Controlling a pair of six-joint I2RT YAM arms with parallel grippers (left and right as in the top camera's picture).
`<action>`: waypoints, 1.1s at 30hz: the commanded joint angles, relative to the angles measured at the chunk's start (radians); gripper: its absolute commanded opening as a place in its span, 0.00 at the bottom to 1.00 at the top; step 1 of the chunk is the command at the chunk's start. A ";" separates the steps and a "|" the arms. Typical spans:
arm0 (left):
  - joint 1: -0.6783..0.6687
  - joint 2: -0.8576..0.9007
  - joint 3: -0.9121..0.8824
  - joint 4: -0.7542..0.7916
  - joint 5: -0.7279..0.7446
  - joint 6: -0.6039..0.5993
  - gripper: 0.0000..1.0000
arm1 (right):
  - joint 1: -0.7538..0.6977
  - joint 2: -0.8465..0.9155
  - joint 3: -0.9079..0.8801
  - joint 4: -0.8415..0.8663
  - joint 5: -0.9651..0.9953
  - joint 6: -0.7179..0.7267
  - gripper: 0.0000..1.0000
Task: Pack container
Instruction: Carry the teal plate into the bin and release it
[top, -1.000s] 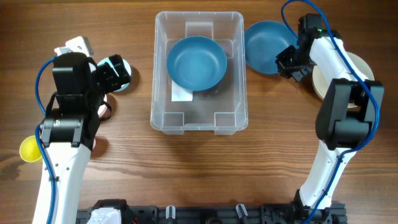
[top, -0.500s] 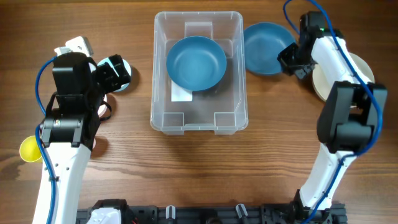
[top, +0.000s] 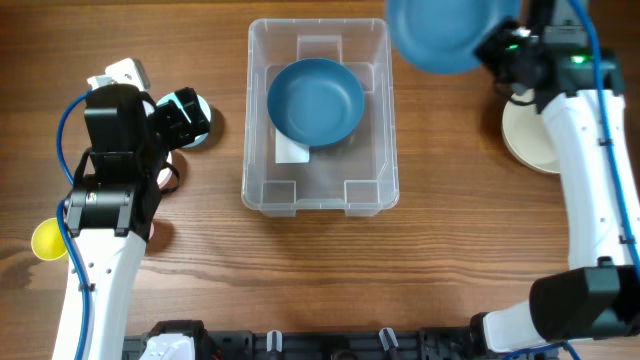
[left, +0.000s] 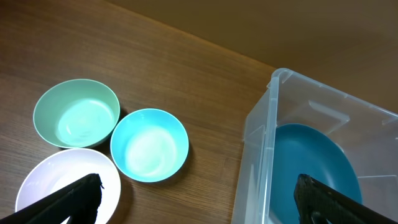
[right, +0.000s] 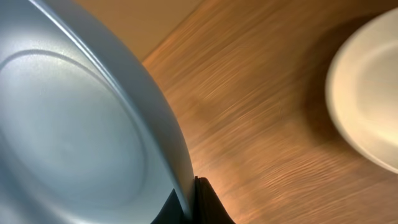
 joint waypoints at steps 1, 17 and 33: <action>0.005 0.011 0.020 0.006 -0.009 -0.005 1.00 | 0.142 0.002 0.007 0.013 -0.039 -0.161 0.04; 0.005 0.011 0.020 -0.001 -0.009 -0.005 1.00 | 0.361 0.349 0.007 0.203 0.025 -0.262 0.04; 0.005 0.011 0.020 0.000 -0.009 -0.005 1.00 | 0.114 -0.051 0.016 0.018 0.110 -0.081 0.71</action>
